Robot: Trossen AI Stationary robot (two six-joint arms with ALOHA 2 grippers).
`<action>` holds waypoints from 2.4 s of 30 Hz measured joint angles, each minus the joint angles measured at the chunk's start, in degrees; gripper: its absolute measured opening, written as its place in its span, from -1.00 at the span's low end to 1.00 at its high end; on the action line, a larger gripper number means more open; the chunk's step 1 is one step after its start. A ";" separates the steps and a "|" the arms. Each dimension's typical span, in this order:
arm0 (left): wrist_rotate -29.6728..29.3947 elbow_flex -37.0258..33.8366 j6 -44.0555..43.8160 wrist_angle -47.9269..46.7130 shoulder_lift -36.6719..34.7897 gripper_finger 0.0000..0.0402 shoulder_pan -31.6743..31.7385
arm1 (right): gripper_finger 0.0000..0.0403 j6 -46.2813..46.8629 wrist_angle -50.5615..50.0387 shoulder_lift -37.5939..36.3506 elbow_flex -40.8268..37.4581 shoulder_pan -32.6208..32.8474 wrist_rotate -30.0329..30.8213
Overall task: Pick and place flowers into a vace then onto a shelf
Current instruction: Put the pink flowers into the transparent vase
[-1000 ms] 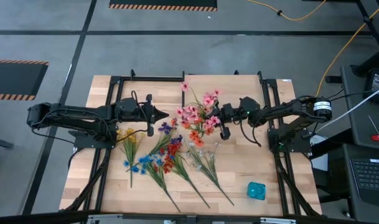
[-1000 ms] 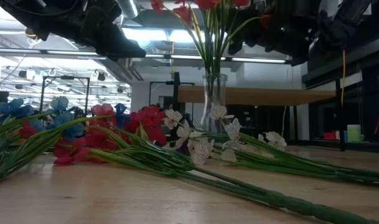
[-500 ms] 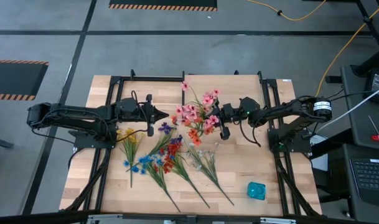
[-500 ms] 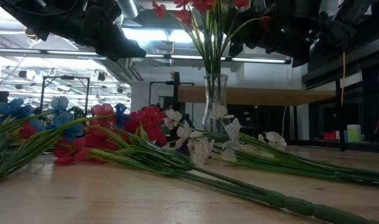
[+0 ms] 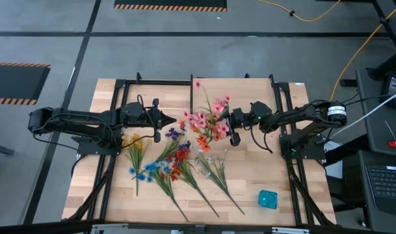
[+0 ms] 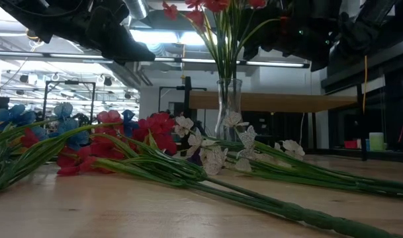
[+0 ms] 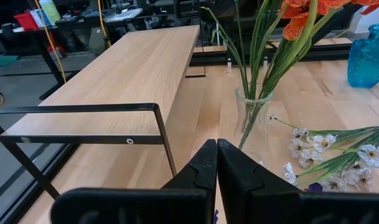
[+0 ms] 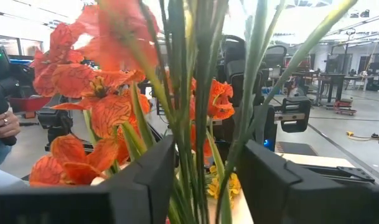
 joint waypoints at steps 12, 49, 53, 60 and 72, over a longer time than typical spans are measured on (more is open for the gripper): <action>0.00 0.00 -0.16 -0.10 0.00 -0.98 0.00 | -0.10 2.01 -0.17 -1.69 0.00 -2.04 -2.99; 0.17 0.00 -1.51 -1.45 0.02 -0.98 0.01 | -0.10 -10.39 -44.98 -12.61 10.66 -3.76 0.57; 0.20 0.00 -1.50 -1.68 0.02 -0.97 0.01 | -0.10 -11.09 -50.18 -12.68 14.25 -3.76 0.57; 0.20 0.00 -1.50 -1.68 0.02 -0.98 0.01 | -0.10 -12.09 -62.29 -12.66 20.74 -3.76 0.57; 0.22 0.00 -1.50 -2.08 0.02 -0.97 0.02 | -0.10 -11.93 -75.22 -12.63 27.05 -3.76 4.44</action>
